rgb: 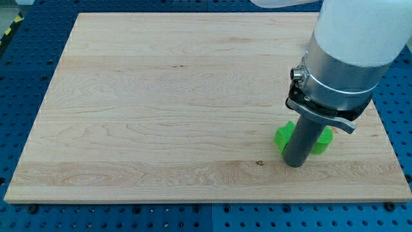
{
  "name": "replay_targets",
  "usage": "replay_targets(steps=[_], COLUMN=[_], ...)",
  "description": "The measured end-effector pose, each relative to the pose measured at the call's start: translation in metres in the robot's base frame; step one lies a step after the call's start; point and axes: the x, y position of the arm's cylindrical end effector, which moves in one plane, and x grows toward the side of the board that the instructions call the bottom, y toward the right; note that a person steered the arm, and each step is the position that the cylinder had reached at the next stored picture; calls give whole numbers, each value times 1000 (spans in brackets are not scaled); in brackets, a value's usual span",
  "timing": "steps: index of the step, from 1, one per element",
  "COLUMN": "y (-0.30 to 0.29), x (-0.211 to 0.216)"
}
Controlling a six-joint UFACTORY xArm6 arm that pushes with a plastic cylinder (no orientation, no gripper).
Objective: Push the green circle along with the green star to the left of the board
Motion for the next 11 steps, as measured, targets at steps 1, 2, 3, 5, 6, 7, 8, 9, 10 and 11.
replay_targets(steps=[1,2,3,5,6,7,8,9,10,11], y=[-3,-3,7,89,113,103,61,44,48,86], x=[-3,-9,8,26,12,-12,-23,-27,-32,-32])
